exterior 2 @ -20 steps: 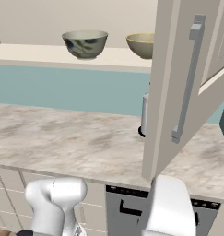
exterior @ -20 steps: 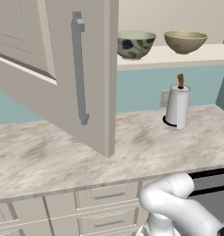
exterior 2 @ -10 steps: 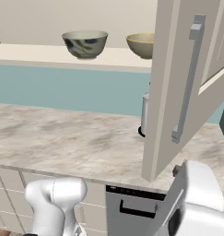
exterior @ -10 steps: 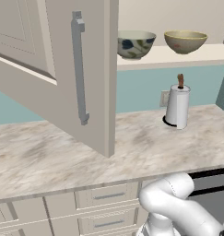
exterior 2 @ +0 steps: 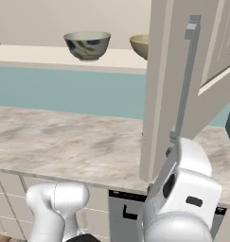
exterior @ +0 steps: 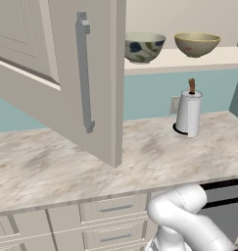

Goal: Open the cabinet. Pick the bowls from the counter and place them in the cabinet. Then close the cabinet.

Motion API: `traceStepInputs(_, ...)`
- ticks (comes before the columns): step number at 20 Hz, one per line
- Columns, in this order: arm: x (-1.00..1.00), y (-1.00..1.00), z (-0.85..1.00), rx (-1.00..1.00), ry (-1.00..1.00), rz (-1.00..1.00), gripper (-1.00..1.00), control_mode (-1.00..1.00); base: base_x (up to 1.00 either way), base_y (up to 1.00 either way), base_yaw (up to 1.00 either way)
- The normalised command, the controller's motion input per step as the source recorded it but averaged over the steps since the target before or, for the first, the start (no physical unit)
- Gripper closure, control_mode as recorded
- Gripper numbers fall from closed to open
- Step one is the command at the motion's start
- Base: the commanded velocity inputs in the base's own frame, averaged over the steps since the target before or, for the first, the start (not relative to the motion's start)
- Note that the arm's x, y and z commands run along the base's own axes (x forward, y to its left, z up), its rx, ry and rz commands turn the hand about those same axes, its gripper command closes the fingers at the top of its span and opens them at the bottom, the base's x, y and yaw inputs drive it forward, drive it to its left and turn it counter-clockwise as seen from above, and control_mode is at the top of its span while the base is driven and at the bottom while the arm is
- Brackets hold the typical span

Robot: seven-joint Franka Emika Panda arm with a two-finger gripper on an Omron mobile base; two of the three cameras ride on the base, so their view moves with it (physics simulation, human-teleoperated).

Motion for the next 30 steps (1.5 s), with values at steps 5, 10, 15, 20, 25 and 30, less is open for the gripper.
traceStepInputs(5,0.61,0.65,0.0,0.03,0.0,0.0,-1.0,-1.0,0.0,0.0,0.0)
traceStepInputs(10,0.75,0.54,0.21,0.04,0.0,0.01,-1.0,-1.0,0.0,0.0,0.0)
traceStepInputs(15,0.97,0.14,0.45,0.04,0.03,0.0,-1.0,-1.0,0.0,0.0,0.0)
traceStepInputs(20,1.0,0.21,0.27,0.02,0.03,0.0,-1.0,-1.0,0.0,0.0,0.0)
traceStepInputs(25,1.0,0.28,0.25,0.01,0.02,0.0,-1.0,-1.0,0.0,0.0,0.0)
traceStepInputs(30,1.0,0.28,0.13,0.04,0.0,0.0,-1.0,-1.0,0.0,0.0,0.0)
